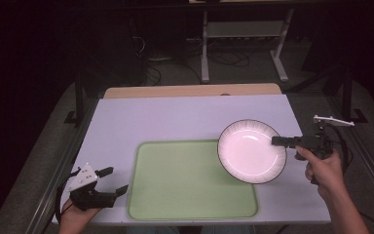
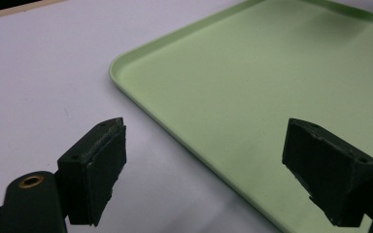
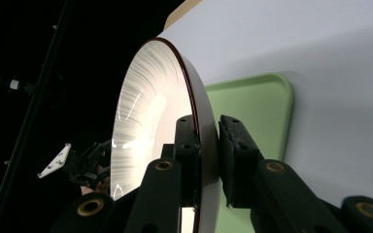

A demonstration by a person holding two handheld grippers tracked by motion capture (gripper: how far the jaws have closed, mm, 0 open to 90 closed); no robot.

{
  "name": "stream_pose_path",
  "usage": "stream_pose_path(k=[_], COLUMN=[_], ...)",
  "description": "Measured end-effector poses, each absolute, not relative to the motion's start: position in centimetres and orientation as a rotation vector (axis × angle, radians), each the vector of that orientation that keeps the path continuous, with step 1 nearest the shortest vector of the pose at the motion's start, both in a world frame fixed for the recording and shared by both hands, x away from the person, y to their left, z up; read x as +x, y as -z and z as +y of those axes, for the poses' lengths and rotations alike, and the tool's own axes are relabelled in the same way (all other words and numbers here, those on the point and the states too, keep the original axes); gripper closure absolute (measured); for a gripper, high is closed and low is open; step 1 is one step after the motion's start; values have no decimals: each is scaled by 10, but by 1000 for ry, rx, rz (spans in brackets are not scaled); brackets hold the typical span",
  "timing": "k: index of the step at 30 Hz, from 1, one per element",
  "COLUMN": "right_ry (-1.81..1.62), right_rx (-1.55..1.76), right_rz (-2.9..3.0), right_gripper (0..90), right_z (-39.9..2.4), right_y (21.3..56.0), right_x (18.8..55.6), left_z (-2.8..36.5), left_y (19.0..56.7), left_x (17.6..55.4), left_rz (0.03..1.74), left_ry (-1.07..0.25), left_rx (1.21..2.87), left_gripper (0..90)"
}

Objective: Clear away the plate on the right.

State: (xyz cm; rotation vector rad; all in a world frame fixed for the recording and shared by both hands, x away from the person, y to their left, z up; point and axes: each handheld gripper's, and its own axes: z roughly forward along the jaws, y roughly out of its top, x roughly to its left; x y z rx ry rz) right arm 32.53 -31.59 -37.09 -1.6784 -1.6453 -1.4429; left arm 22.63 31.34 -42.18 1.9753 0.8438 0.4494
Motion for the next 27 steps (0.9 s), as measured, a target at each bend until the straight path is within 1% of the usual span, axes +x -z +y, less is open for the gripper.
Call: stream_pose_path(k=[16, 27], right_ry=[1452, 1459], right_rx=[-1598, -1538], right_rz=[-1694, -1722], right_gripper=[780, 776], right_z=[-273, -236], right_y=[354, 344], right_x=[329, 335], left_z=[314, 314], left_y=[421, 421], left_x=[226, 226], left_rz=[845, 843], left_ry=[-449, -449], left_rx=[1972, 1972], left_gripper=[159, 159])
